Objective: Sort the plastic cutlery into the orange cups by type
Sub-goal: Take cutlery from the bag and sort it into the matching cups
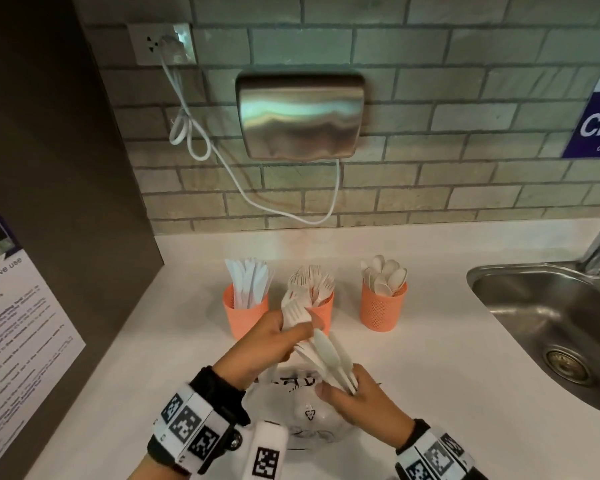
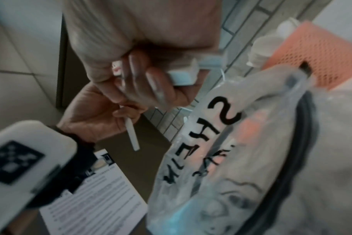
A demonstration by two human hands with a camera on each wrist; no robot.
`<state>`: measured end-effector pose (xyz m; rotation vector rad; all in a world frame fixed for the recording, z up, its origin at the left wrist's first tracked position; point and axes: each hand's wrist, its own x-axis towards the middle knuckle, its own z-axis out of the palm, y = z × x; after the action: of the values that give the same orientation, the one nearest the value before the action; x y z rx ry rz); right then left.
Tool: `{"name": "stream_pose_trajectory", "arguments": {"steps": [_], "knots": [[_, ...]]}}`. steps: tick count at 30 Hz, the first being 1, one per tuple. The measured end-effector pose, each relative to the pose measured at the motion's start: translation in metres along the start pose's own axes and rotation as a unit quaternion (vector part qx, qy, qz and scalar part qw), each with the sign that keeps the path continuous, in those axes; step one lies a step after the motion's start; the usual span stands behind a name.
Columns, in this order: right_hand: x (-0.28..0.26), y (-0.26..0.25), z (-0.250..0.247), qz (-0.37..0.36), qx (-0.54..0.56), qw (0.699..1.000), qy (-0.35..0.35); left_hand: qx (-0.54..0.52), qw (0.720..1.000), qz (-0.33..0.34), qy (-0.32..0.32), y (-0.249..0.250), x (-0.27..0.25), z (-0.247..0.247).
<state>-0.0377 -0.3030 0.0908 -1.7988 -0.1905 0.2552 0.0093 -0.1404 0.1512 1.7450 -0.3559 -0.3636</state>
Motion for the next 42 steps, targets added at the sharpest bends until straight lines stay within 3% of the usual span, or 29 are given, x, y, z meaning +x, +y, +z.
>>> {"name": "stream_pose_trajectory", "arguments": {"steps": [2,8,13,17,22,26,31,34,42], "knots": [[-0.003,-0.005,0.002,0.065,0.063,0.995,-0.049,-0.033,0.999,-0.030,-0.024,-0.003,0.004,0.002],[-0.006,-0.014,0.003,0.125,0.241,0.952,-0.141,-0.154,0.986,-0.055,-0.020,-0.011,0.011,0.014],[-0.006,-0.019,0.000,0.120,0.206,0.963,-0.123,-0.208,0.973,-0.070,0.064,-0.024,0.026,0.017],[-0.009,-0.018,-0.003,0.107,0.141,0.981,-0.077,-0.354,0.916,-0.095,0.162,-0.021,0.037,0.003],[-0.010,-0.014,-0.010,0.099,0.127,0.986,-0.035,-0.185,0.964,-0.155,0.112,-0.025,0.052,-0.014],[-0.007,-0.012,-0.021,0.109,0.168,0.980,0.008,-0.093,0.985,-0.110,0.094,-0.024,0.070,-0.018],[-0.004,-0.009,-0.035,0.119,0.178,0.974,0.070,-0.094,0.982,-0.005,0.162,-0.001,0.101,-0.020],[-0.005,-0.009,-0.042,0.114,0.160,0.976,0.095,-0.103,0.980,0.044,0.164,0.012,0.119,-0.017],[-0.008,-0.009,-0.059,0.109,0.154,0.974,0.124,-0.087,0.981,0.066,0.159,-0.016,0.160,-0.004]]}}
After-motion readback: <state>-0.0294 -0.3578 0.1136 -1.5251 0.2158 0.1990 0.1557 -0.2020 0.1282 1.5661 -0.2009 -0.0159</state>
